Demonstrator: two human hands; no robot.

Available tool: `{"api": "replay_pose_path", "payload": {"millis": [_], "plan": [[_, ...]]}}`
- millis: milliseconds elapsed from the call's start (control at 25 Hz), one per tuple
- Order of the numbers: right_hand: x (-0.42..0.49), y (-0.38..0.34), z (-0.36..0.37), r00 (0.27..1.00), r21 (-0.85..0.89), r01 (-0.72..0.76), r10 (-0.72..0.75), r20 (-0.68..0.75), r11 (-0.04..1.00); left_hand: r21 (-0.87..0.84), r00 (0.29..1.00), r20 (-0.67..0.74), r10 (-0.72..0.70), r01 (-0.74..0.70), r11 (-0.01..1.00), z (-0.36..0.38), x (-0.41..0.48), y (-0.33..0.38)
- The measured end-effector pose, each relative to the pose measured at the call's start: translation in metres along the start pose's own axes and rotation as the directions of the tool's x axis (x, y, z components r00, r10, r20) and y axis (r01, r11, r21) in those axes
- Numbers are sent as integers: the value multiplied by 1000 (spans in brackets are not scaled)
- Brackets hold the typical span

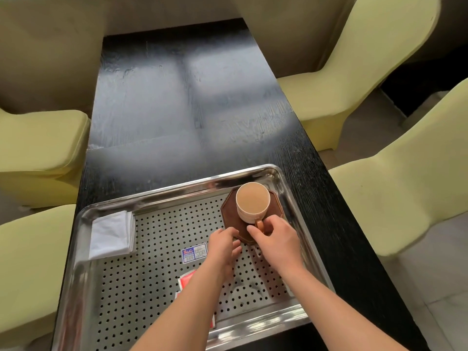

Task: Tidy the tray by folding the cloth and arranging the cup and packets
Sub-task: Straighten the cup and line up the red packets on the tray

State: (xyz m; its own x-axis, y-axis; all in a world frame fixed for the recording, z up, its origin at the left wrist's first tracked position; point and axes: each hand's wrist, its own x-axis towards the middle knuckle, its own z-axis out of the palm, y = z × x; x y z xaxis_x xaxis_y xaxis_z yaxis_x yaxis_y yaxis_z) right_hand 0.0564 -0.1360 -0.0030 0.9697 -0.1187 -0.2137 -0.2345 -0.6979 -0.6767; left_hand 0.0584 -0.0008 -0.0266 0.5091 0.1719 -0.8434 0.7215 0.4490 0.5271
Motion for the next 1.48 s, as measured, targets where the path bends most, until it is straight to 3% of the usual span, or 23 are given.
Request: {"api": "replay_pose_path", "payload": {"millis": [120, 240, 560, 1000, 1160, 1280, 1480], "plan": [[-1, 18, -3, 988, 128, -150, 155, -26, 980, -31, 1000, -14, -18, 18, 999, -1, 4, 0], [7, 32, 4, 921, 265, -389, 377, 95, 882, -56, 999, -26, -36, 35, 998, -1, 7, 0], [25, 37, 10, 910, 273, -414, 400, 108, 868, -58, 1000, 8, -14, 15, 998, 7, 7, 7], [26, 33, 2, 919, 216, -392, 371, 132, 894, -70, 1000, 30, 8, -6, 998, 8, 6, 8], [10, 29, -12, 987, 100, -143, 134, 90, 985, -107, 999, 36, 10, -7, 994, 9, 6, 9], [1, 15, -12, 998, 61, 54, -56, 32, 997, -100, 999, 35, 19, -15, 995, 9, 3, 10], [10, -1, -1, 1000, -21, 5, -6, -22, 1000, -77, 999, 34, 11, -8, 997, 9, -1, 12]]}}
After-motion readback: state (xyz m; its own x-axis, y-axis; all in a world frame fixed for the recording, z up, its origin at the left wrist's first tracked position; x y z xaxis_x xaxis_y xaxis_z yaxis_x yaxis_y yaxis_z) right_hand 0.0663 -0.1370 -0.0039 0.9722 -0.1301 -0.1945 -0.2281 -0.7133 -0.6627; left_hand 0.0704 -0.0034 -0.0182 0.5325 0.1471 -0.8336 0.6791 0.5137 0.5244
